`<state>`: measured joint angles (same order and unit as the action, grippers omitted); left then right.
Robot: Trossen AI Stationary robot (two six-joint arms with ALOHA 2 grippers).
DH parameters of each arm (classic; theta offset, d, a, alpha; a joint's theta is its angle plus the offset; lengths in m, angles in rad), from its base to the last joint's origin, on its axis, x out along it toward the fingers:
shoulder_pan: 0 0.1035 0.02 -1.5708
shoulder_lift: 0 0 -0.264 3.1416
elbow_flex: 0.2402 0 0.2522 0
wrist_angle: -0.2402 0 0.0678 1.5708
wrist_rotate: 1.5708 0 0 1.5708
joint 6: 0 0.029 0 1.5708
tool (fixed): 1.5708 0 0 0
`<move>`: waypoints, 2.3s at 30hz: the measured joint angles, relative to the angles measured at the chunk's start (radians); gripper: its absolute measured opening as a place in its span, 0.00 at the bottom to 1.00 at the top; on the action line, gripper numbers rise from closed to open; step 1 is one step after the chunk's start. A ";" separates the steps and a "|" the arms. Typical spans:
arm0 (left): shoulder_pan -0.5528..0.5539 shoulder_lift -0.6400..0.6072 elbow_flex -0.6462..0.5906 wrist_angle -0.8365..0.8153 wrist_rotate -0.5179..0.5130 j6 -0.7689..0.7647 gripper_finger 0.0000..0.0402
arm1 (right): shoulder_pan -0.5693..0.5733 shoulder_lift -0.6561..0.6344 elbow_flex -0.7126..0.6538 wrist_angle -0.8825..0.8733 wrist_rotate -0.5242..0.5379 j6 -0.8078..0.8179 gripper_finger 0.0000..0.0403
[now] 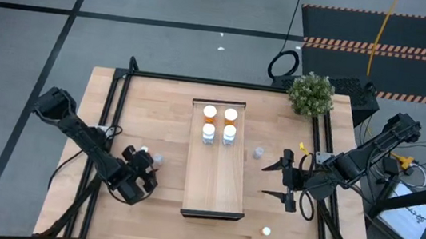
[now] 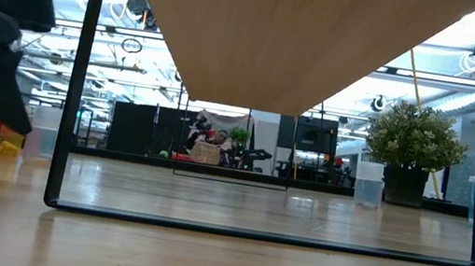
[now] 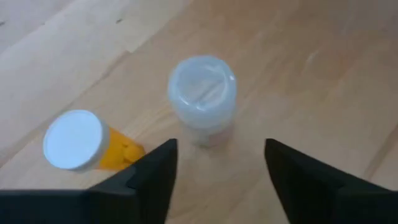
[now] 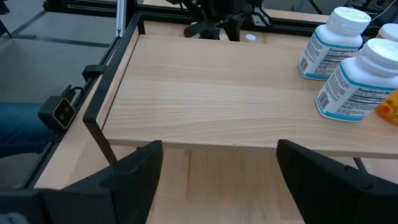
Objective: Pick and place medicine bottles onto shelf by color
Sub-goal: Put the bottom transparent pill bottle on the shelf
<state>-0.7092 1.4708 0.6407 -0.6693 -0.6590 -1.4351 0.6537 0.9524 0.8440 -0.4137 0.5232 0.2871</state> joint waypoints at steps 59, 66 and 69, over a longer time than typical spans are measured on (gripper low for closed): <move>0.220 -0.498 0.134 0.122 0.124 0.986 0.39 | 0.000 0.000 -0.001 -0.002 0.034 -0.012 0.76; 0.294 -0.458 0.317 0.125 0.234 1.234 0.39 | 0.000 0.000 -0.001 -0.002 0.034 -0.015 0.76; 0.325 -0.424 0.388 0.130 0.295 1.319 0.39 | 0.000 0.000 -0.001 -0.002 0.034 -0.016 0.76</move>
<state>-0.3844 1.0467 1.0283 -0.5394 -0.3640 -0.1158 0.6533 0.9520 0.8433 -0.4156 0.5568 0.2714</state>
